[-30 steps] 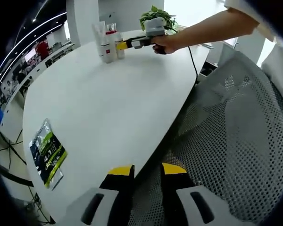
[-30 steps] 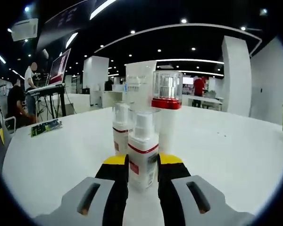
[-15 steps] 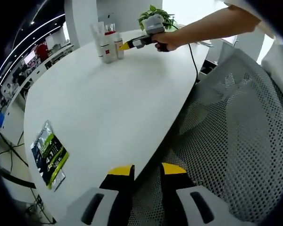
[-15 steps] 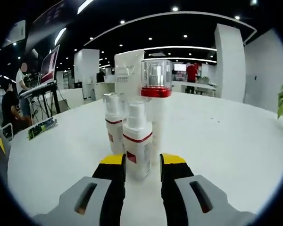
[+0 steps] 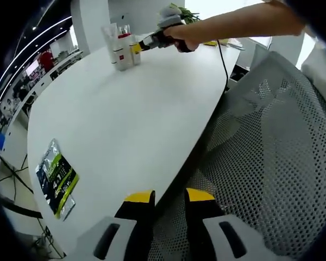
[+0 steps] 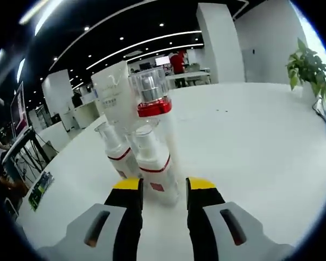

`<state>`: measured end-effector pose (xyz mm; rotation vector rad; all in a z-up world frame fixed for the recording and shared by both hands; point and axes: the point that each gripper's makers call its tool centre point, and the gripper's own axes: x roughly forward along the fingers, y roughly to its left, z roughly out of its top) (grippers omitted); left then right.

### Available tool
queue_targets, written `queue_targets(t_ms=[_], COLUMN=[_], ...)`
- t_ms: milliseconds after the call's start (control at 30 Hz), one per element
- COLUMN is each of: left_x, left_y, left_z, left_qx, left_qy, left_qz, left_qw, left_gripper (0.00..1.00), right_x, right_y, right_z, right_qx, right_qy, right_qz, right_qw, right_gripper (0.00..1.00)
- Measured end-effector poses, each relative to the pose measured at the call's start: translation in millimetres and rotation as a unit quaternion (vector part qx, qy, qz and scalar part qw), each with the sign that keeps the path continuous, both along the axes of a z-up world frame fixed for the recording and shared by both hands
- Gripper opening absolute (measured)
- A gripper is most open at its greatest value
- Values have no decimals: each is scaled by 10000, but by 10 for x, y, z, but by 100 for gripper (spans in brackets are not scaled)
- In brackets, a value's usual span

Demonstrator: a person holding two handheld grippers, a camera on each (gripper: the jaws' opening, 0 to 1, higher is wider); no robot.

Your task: Arrange the skincare products in the storage area until every visible bottle or jar stands upright without overlapping.

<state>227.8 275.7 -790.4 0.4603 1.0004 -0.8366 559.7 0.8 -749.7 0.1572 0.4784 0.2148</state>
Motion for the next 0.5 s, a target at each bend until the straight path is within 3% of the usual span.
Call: queue_targets(t_ms=[267,500], left_x=[-19,-6], left_y=[13,23], left_z=[-15,-15], left_qx=[78,112], left_qy=[30,-2], left_qz=[-63,-39], left_qw=[9999,9999], left_gripper=[22,22], right_x=[26,11], right_y=[-22,-43], right_z=[5,30], right_qx=[18,-48], right_qy=[79,50], right_qz=[-204,-96], right_qw=[9998,9999], right_gripper=[21,18])
